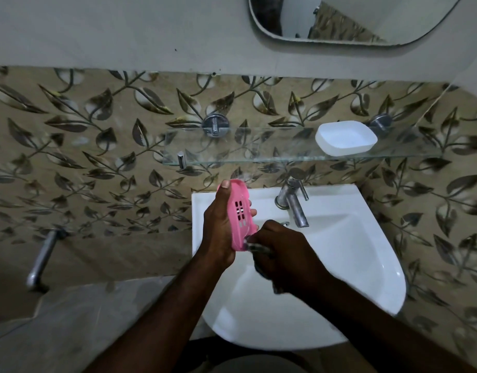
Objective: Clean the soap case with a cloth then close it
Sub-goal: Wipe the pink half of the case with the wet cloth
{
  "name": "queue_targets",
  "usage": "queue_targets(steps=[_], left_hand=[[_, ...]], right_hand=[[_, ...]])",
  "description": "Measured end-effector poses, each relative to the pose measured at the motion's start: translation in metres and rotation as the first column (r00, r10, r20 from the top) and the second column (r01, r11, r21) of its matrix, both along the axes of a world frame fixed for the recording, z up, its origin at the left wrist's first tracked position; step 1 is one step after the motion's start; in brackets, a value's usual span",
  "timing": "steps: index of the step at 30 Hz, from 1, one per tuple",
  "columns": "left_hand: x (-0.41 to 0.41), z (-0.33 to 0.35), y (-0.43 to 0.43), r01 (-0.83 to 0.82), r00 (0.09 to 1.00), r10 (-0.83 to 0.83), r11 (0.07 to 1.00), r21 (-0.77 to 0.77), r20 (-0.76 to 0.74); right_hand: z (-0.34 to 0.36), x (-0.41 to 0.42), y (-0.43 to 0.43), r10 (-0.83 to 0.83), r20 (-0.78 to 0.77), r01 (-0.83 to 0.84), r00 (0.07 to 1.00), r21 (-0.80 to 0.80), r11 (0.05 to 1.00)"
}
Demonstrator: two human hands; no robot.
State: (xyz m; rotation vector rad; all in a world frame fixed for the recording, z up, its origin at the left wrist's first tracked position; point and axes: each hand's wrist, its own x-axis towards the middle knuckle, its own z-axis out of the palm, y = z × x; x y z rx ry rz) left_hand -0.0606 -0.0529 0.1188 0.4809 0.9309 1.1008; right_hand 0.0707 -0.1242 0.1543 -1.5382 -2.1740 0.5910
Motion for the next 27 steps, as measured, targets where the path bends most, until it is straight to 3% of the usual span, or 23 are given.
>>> queue_targets(steps=[2, 8, 12, 15, 19, 24, 27], left_hand=[[0.000, 0.000, 0.001, -0.010, 1.000, 0.010, 1.000, 0.004, 0.016], [-0.002, -0.001, 0.005, 0.011, 1.000, -0.011, 0.999, -0.031, 0.017], [-0.002, -0.001, 0.007, 0.017, 0.999, -0.016, 0.999, -0.031, 0.043], [-0.005, -0.004, 0.008, 0.042, 0.999, -0.041, 0.999, -0.030, 0.030], [-0.007, -0.004, 0.011, 0.122, 0.992, -0.122, 0.991, -0.054, 0.007], [-0.009, -0.006, 0.012, 0.108, 0.994, -0.108, 0.993, -0.040, 0.012], [-0.009, -0.006, 0.012, 0.132, 0.991, -0.131, 0.990, -0.047, 0.023]], right_hand=[[0.001, -0.010, -0.006, 0.057, -0.055, -0.058, 0.997, -0.012, 0.998], [0.003, 0.009, 0.008, 0.032, 0.102, -0.032, 0.994, -0.001, 0.999], [0.004, -0.006, 0.002, 0.055, 0.002, -0.055, 0.998, 0.063, 0.997], [0.001, 0.000, 0.004, 0.125, 0.026, -0.126, 0.992, 0.070, 0.990], [-0.011, 0.021, 0.020, 0.078, 0.075, -0.084, 0.994, 0.078, 0.993], [-0.013, 0.000, 0.006, 0.078, -0.002, -0.077, 0.997, 0.138, 0.988], [-0.013, 0.010, 0.009, 0.126, 0.065, -0.135, 0.990, 0.155, 0.979]])
